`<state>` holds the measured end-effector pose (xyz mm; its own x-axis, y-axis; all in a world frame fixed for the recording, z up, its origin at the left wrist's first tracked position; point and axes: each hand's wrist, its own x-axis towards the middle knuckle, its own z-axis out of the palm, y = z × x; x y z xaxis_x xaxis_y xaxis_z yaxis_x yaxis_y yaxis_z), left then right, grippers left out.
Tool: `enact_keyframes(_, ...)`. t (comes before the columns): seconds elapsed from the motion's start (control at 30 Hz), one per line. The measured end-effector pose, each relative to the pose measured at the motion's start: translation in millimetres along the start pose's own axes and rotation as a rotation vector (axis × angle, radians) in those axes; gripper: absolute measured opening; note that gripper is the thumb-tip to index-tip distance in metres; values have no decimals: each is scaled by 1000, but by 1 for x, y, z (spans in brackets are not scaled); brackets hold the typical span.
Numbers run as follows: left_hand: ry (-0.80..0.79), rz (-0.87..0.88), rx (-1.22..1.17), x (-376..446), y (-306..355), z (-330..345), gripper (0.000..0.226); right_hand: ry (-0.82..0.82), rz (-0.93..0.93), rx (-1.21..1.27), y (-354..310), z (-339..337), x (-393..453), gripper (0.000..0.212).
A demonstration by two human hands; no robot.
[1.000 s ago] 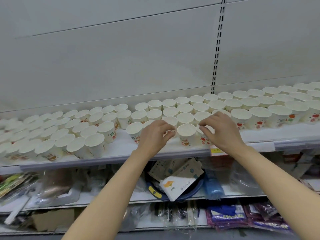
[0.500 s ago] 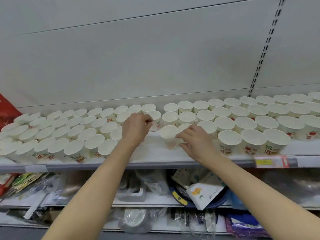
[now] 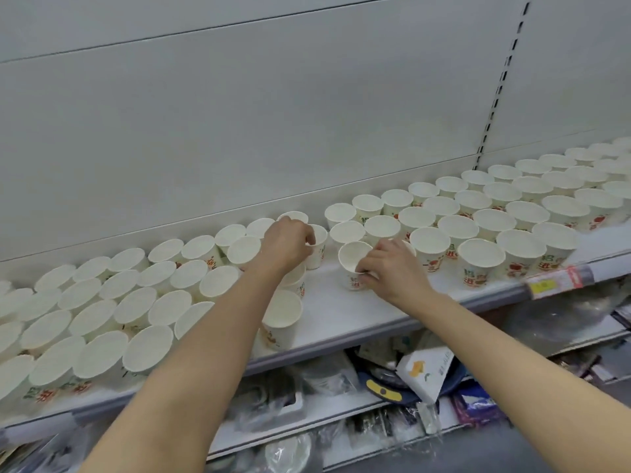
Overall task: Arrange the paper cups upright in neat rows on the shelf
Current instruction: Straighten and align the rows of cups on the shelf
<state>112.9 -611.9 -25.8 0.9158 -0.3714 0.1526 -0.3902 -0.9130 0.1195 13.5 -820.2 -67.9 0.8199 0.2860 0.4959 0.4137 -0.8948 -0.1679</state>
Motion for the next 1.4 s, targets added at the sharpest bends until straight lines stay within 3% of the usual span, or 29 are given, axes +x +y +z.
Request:
enact_keyframes(0.17,25,33,-29,4,-6,9,12,-36,50,-14,-2,-4,5,9)
enact_keyframes(0.37,22,61,-71,9,-17,15,11,-86,-23,-46,3,-8,13,10)
enact_keyframes(0.47,23,63,-181,9,-22,6,17,-17,-16,9,5,-8,20,25)
enact_keyframes(0.53,79,18,-267,12,-32,-5,16,56,-8,45,7,-9,29,22)
enact_keyframes(0.63,151,-95,-214,23,-52,-19,12,80,-5,65,3,-7,55,9)
enact_keyframes(0.8,-66,-118,-83,38,-52,-20,13,-105,-56,-3,-14,13,99,20)
enact_keyframes(1.07,-130,-125,20,53,-34,-8,19,-145,-70,-87,-11,38,111,16)
enact_keyframes(1.3,203,-131,-41,31,-44,-36,12,-175,-53,-77,-9,45,122,5)
enact_keyframes(1.4,266,-121,-118,18,-50,-50,12,-241,-48,-66,-11,45,128,10)
